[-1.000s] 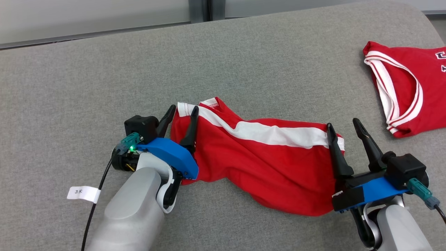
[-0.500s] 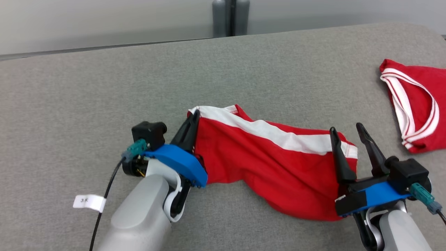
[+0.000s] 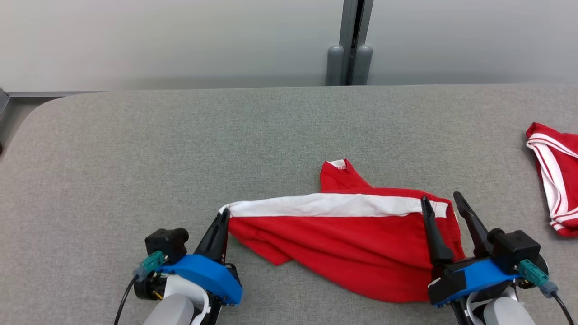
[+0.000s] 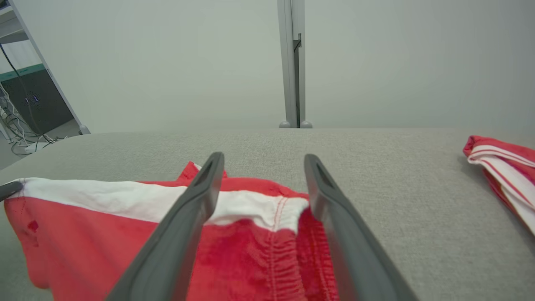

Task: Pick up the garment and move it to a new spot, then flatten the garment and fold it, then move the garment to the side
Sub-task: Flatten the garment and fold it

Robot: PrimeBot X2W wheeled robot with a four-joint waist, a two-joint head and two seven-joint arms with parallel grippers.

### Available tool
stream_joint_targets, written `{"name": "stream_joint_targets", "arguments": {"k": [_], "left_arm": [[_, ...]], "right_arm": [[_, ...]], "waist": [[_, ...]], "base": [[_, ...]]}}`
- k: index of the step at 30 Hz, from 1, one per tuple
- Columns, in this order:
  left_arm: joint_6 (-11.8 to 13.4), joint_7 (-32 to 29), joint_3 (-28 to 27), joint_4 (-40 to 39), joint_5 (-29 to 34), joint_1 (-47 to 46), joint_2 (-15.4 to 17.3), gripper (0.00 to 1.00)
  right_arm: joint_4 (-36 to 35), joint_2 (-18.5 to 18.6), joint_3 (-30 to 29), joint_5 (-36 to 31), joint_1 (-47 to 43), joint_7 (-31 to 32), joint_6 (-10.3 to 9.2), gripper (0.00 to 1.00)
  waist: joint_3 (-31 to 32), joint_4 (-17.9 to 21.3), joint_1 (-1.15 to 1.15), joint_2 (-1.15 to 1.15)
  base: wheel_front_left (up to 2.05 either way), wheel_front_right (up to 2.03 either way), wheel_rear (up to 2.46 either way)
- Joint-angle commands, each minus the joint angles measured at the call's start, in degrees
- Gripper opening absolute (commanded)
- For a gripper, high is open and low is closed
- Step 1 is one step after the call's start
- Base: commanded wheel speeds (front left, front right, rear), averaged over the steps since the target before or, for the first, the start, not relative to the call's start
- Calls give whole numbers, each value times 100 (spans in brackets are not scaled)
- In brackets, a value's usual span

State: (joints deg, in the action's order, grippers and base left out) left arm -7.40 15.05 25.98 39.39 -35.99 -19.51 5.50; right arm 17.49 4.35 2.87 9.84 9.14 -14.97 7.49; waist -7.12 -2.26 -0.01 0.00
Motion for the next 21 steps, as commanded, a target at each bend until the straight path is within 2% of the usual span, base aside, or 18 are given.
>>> {"name": "stream_joint_targets", "arguments": {"k": [1, 5, 6, 7, 8, 9, 10, 13, 15, 18, 21], "left_arm": [[-3, 17, -50, -28, 36, 51, 21, 0], [111, 16, -284, -102, 313, 422, 29, 2], [154, 16, -323, -134, 442, 492, 39, 46], [203, 17, -358, -165, 565, 561, 36, 100], [271, 16, -439, -223, 673, 627, 23, 100], [491, 16, -610, -411, 1023, 732, 31, 100], [491, 16, -610, -411, 1023, 732, 31, 100], [926, 16, -913, -879, 1676, 959, 20, 100], [1108, 16, -1047, -1155, 2041, 1098, -7, 100], [1196, 17, -1186, -1328, 2403, 1249, -55, 100], [1106, 16, -1310, -1239, 2601, 1398, -117, 100]], "right_arm": [[16, -11, -15, -1, -63, -27, 0, 100], [69, -55, -23, 0, -143, -27, 0, 100], [74, -69, -24, 1, -158, -27, 0, 100], [70, -79, -23, 3, -167, -27, 0, 100], [56, -90, -38, 9, -171, -27, 0, 100], [18, -107, -60, 29, -191, -27, 0, 100], [18, -107, -60, 29, -191, -27, 0, 100], [-46, -125, -93, 47, -231, -27, 0, 100], [-94, -138, -105, 2, -271, -27, 0, 100], [-81, -143, -136, -5, -309, -27, 0, 100], [146, -144, -136, -60, -376, -27, 0, 100]], "waist": [[19, 5, 1, 0], [118, 38, 1, 0], [141, 56, 1, 0], [153, 72, 1, 0], [167, 89, 1, 0], [206, 132, 1, 0], [206, 132, 1, 0], [260, 198, 1, 0], [314, 232, 1, 0], [381, 270, 1, 0], [428, 292, 1, 0]], "base": [[0, 0, 0], [0, 0, 0], [0, 0, 0], [0, 0, 0], [0, 0, 0], [0, 0, 0], [0, 0, 0], [0, 0, 0], [0, 0, 0], [0, 0, 0], [0, 0, 0]]}}
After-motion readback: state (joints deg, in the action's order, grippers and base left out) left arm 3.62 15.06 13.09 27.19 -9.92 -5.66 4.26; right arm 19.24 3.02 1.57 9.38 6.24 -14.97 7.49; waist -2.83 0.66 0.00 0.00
